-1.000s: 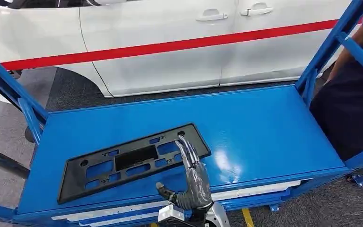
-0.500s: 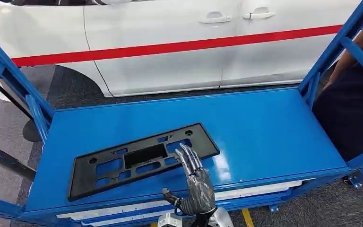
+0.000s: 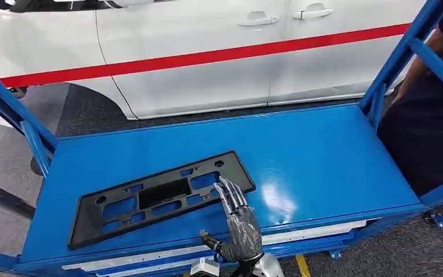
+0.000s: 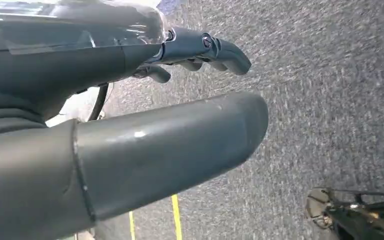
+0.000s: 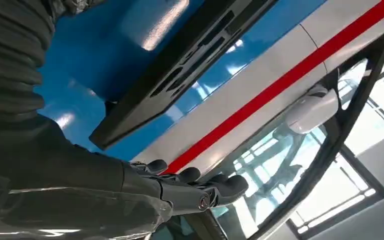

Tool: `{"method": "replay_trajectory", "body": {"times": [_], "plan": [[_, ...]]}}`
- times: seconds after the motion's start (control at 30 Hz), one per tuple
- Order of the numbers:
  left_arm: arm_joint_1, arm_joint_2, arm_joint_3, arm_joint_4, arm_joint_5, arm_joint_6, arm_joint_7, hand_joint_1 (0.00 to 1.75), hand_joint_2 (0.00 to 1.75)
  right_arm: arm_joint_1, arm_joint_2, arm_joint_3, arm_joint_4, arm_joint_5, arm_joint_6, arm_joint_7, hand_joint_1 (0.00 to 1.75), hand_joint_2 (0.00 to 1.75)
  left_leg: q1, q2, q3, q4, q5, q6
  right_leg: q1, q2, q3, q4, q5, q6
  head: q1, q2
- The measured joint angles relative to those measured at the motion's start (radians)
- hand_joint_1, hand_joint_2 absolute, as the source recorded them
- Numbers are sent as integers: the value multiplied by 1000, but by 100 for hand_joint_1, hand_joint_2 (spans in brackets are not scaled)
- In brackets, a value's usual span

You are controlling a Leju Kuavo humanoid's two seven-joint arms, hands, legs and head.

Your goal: Take the parts from the cabinet and place them on the table.

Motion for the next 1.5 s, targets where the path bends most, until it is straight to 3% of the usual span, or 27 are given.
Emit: {"method": "replay_trajectory", "body": {"times": [0.03, 0.07, 0.17, 0.23, 0.27, 0.3, 0.37, 0.4, 0.43, 0.47, 0.53, 0.57, 0.63, 0.7, 0.77, 0.87, 0.9, 0.97, 1.07, 1.1, 1.2, 1.27, 1.3, 1.37, 1.4, 1.43, 1.5], "plan": [[-1, 0, 0, 0, -2, 0, 0, 0, 0, -1, 2, -1, 0, 3, 0, 0, 0, 175, 0, 0, 44, -89, 39, 4, 0, 0, 3, 0, -2, 3, 0, 0], [-1, 0, 1, 0, -3, 0, 0, 0, 0, -3, 3, -2, 0, 6, 0, 0, 0, 175, -4, 0, 63, -126, 23, 9, 5, 0, 3, 1, -4, 7, 0, 0], [-4, 0, 3, 0, -4, 0, -1, 0, 0, -7, 5, -5, 5, 14, 0, 1, 0, 175, -11, -3, 59, -130, 29, 23, 5, 0, 1, -2, 1, 21, 1, 0], [-4, -2, 3, 0, -4, -1, 0, 0, 0, -8, 8, -9, 6, 17, 0, 1, 0, 175, 1, 1, 65, -147, 42, 41, 4, 1, 1, 4, -7, 33, 0, 0], [-4, -3, 3, 0, -4, -1, 0, 0, 0, -9, 8, -10, 6, 17, -1, 1, 0, 175, 0, 1, 66, -150, 44, 47, 6, 0, -9, 30, -29, 36, 2, 0], [-5, -3, 4, 0, -4, -1, -1, 0, 0, -10, 8, -10, 6, 18, -1, 1, 0, 175, 0, 2, 63, -150, 45, 56, 4, 1, -40, 97, -73, 39, 0, 0], [-5, -3, 5, 0, -5, -1, -1, 0, 0, -10, 8, -11, 8, 19, -1, 1, 0, 175, -2, 2, 60, -150, 45, 56, 1, 0, -118, 259, -145, 43, 0, 0], [-5, -3, 6, 0, -5, -1, -1, 0, 0, -10, 8, -11, 10, 22, -1, 1, 0, 175, -2, 2, 59, -149, 45, 56, 1, 0, -141, 306, -154, 44, 1, 0], [-5, -3, 8, 0, -5, -1, -1, 0, 0, -10, 8, -12, 11, 23, -1, 1, 0, 175, -2, 2, 60, -148, 45, 55, -1, 0, -140, 303, -135, 44, 1, 0], [-5, -3, 9, 0, -6, -1, -1, 0, 0, -10, 8, -12, 11, 28, -1, 2, 0, 175, -2, 1, 62, -147, 44, 55, -2, 0, -117, 256, -99, 43, 1, 0], [-6, -4, 9, 0, -17, -4, -2, 0, 0, -17, 11, -13, 11, 67, -1, 15, 0, 175, -2, -2, 65, -142, 40, 48, -3, 0, -27, 75, -6, 35, 1, 0], [-5, -6, 9, 0, -21, -6, -2, 0, 0, -25, 14, -15, 12, 95, -1, 26, 0, 175, -3, -2, 63, -139, 37, 43, -1, 1, -2, 13, -4, 30, 1, 0], [-7, -6, 9, 0, -32, -6, -2, 0, 0, -38, 23, -18, 16, 142, -1, 45, 0, 175, -9, -1, 57, -133, 35, 31, 4, 2, -3, 5, -4, 27, 0, 0], [-9, -6, 10, 0, -40, -8, -2, 0, 0, -52, 31, -24, 24, 166, -1, 62, 0, 175, -5, -1, 60, -138, 37, 18, 8, 3, -4, 3, -1, 16, 0, 0], [-10, -6, 10, 0, -48, -9, -2, 0, 0, -73, 44, -28, 36, 194, -1, 85, 0, 175, -1, 0, 50, -112, 15, 7, -1, 1, 0, -7, 6, 5, 0, 0], [-12, -8, 10, 0, -60, -11, 0, 0, 0, -98, 55, -32, 60, 223, -1, 109, 0, 175, 0, 0, -47, 103, -99, -4, 1, -3, -3, -6, 5, -4, 0, 0], [-11, -8, 10, 0, -61, -13, 0, 0, 0, -103, 57, -33, 70, 235, -1, 116, 0, 175, 0, 0, -74, 161, -114, -6, 2, -4, -4, -5, 5, -4, 0, 0], [-9, -8, 10, 0, -71, -20, 1, 0, 0, -128, 59, -33, 100, 276, -1, 157, 0, 175, 0, 0, -72, 151, -81, -5, 2, -3, -4, -2, 4, -5, 0, 0], [-14, -8, 9, 0, -89, -27, 1, 0, 0, -188, 63, -33, 191, 342, -1, 263, 0, 175, 0, 0, 42, -95, 49, 5, 2, -1, 0, 0, 1, 0, 0, 0], [-15, -9, 9, 0, -91, -28, 1, 0, 0, -213, 62, -30, 220, 345, -1, 284, 0, 175, -7, 0, 54, -124, 32, 8, 10, -1, -3, 3, 0, 5, 0, 0], [-18, -11, 9, 0, -99, -30, -1, 0, 0, -269, 59, -13, 295, 346, -1, 326, 0, 175, -10, -1, 50, -128, 36, 23, 7, 0, -9, -1, 7, 19, 1, 0], [-16, -16, 9, 0, -105, -32, -2, 0, 0, -288, 53, 1, 329, 346, -1, 355, 0, 175, 1, 1, 56, -145, 47, 40, 7, 0, -10, 11, -5, 31, 0, 0], [-15, -17, 9, 0, -109, -33, -4, 0, 0, -298, 49, 9, 346, 346, -1, 365, 0, 175, 0, 1, 55, -146, 48, 44, 8, 0, -27, 48, -32, 37, 1, 0], [-17, -17, 9, 0, -112, -35, -6, 0, 0, -327, 39, 36, 391, 346, -1, 399, 0, 175, -1, 2, 52, -145, 48, 51, 4, 0, -103, 205, -111, 42, 1, 0], [-17, -17, 9, 0, -114, -36, -6, 0, 0, -337, 32, 52, 412, 346, -1, 418, 0, 175, -1, 3, 51, -145, 48, 51, 4, 0, -137, 273, -133, 43, 1, 0], [-17, -17, 9, 0, -115, -37, -7, 0, 0, -346, 27, 66, 425, 346, -1, 431, 0, 175, -1, 3, 53, -144, 48, 51, 3, 0, -156, 309, -135, 45, 1, 0], [-16, -18, 9, 0, -120, -38, -8, 0, 0, -366, 20, 89, 448, 346, -1, 444, 0, 175, -1, 3, 60, -144, 45, 51, 1, 0, -126, 239, -69, 44, 1, 0]]}}
